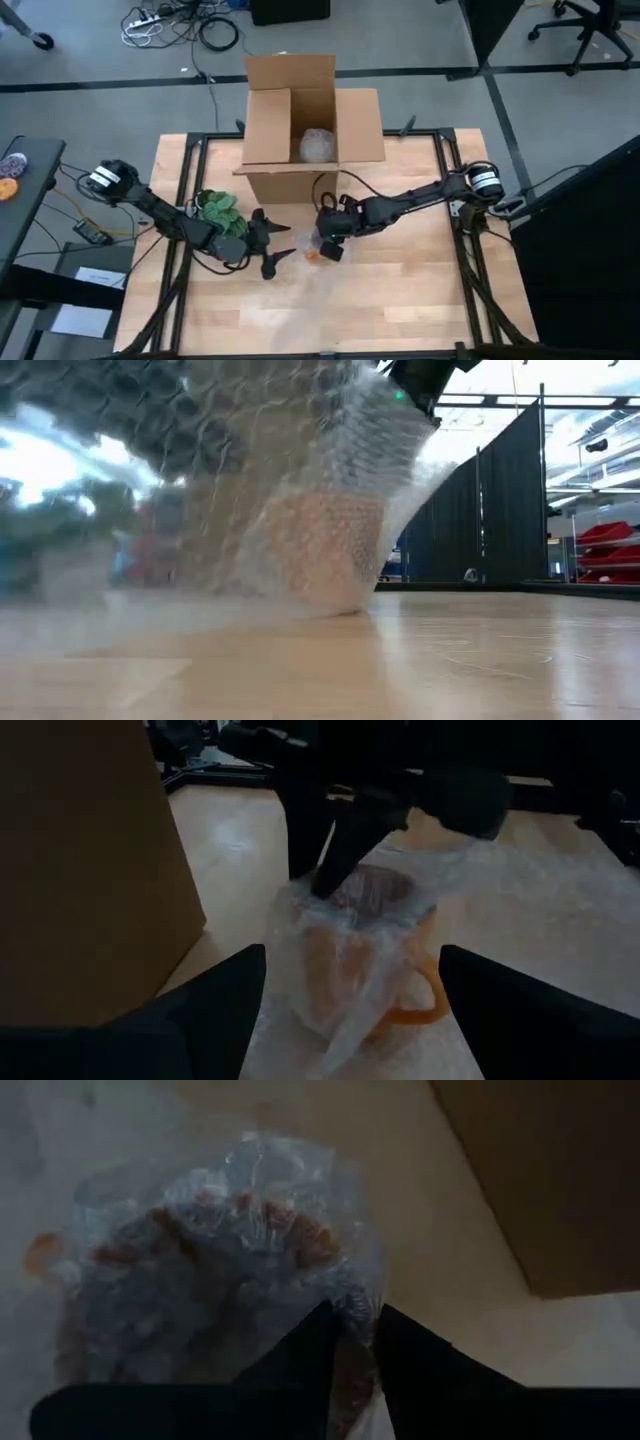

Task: Wrap mug
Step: Wrap the orange mug with the bubble wrap

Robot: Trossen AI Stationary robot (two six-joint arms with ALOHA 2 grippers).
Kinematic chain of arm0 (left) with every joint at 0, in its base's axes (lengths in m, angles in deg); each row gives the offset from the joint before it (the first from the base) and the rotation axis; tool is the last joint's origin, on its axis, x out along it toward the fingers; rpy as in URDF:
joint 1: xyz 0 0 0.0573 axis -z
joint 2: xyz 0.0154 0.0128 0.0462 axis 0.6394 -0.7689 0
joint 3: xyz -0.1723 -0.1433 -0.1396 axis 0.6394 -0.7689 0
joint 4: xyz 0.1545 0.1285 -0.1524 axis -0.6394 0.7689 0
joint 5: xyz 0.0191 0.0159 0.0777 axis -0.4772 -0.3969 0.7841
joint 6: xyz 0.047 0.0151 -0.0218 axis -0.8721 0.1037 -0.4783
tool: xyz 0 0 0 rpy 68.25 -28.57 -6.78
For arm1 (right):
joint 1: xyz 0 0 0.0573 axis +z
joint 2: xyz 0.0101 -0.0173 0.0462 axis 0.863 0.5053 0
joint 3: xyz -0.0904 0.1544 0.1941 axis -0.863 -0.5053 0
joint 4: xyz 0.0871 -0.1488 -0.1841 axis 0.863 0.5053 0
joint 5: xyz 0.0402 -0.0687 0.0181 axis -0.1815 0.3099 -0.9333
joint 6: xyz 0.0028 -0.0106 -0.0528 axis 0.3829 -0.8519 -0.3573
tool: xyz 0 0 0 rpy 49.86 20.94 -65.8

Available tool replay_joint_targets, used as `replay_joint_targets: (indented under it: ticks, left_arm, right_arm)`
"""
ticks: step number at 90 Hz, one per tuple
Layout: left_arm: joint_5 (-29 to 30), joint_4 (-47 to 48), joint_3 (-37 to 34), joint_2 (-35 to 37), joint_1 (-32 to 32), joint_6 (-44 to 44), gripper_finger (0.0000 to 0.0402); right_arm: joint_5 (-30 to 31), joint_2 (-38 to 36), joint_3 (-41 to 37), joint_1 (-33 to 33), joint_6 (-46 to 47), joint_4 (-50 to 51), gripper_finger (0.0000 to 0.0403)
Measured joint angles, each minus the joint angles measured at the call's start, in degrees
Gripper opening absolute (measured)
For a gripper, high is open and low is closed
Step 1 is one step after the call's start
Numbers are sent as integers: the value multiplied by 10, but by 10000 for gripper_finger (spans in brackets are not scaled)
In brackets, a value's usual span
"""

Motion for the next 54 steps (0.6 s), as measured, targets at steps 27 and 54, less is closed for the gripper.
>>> replay_joint_targets:
  ticks: [27,54]
  left_arm:
    - [0,0,0,0,0,0,284]
    - [0,-1,0,0,-1,0,284]
  right_arm:
    - [6,-44,-1,30,-1,-1,50]
    - [19,-11,2,49,-13,-51,50]
